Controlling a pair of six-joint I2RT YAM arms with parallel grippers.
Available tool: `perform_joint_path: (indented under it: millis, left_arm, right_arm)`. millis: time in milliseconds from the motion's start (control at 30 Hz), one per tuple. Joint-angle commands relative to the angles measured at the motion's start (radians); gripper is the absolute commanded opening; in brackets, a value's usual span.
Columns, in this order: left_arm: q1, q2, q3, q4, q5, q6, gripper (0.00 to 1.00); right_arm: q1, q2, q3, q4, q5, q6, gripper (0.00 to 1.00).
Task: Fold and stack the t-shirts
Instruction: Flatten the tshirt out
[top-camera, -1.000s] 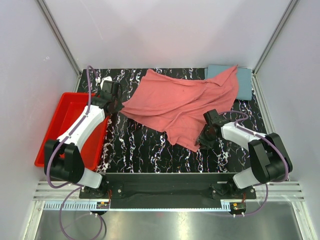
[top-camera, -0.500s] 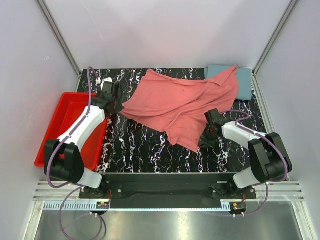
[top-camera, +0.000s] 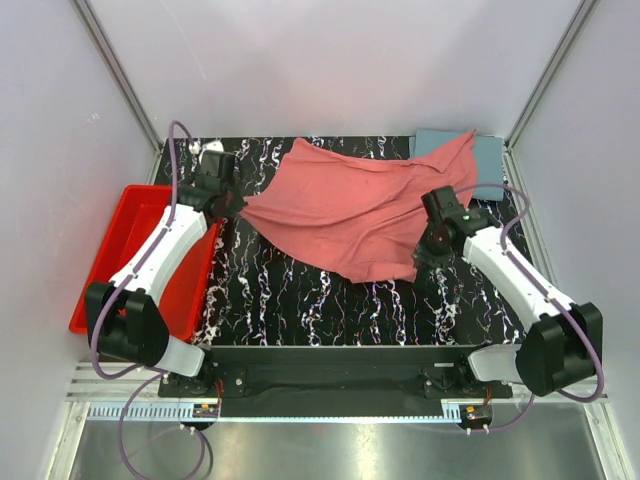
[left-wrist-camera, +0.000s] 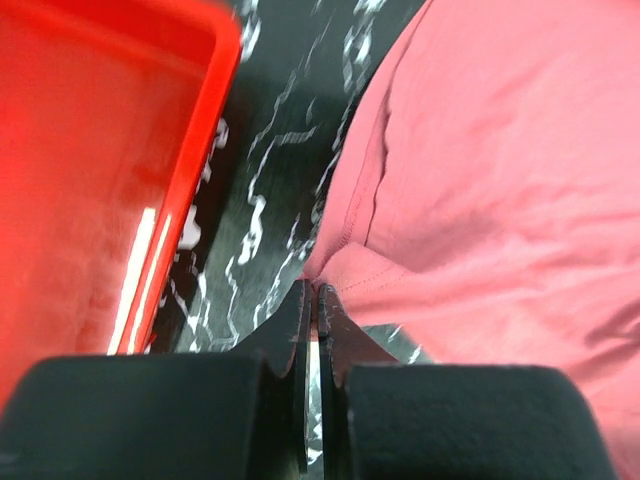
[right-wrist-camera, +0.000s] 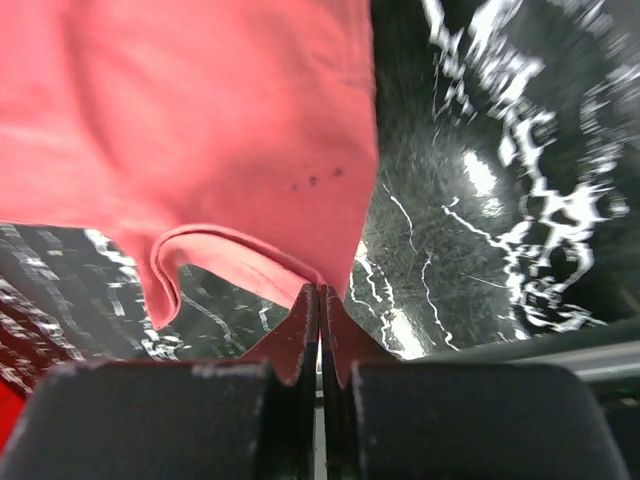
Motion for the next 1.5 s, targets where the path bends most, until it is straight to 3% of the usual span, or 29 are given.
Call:
perform_joint_path:
  millis: [0,100,167,367,500,600,833,1200,1467]
  left_arm:
    - [0.003,-0.002,0.106,0.01,0.002,0.043,0.0]
    - [0.005,-0.005,0.138,0.005,-0.015,0.061,0.0]
    - [0.007,0.0,0.16,-0.004,-0.041,0.072,0.0]
    - [0.039,0.07,0.339,-0.113,-0.014,0.086,0.0]
    - [0.048,0.112,0.411,-0.147,-0.018,0.121,0.0]
    - [0.06,0.136,0.437,-0.19,-0.006,0.124,0.0]
    - [0.089,0.129,0.332,-0.247,0.047,0.074,0.0]
    - [0.102,0.115,0.28,-0.159,0.357,-0.077,0.0]
    - [0.037,0.067,-0.087,0.031,0.386,-0.195,0.0]
  right_arm:
    - [-0.023,-0.039,0.166,-0.2,0.132,-0.081,0.0]
    - [-0.062,-0.063,0.299,-0.269,0.199,-0.136,0.0]
    - [-0.151,-0.076,0.372,-0.283,0.213,-0.175,0.0]
    - [-0.317,-0.045,0.787,-0.274,0.308,-0.327,0.0]
    - [-0.369,0.047,1.139,-0.274,0.374,-0.382,0.0]
    - [-0.369,0.05,1.24,-0.265,0.416,-0.397,0.0]
    - [-0.369,-0.031,1.197,-0.214,0.427,-0.439,0.0]
    - [-0.369,-0.086,1.038,-0.202,0.243,-0.411,0.0]
    - [-0.369,-0.204,0.802,-0.185,0.186,-0.383,0.0]
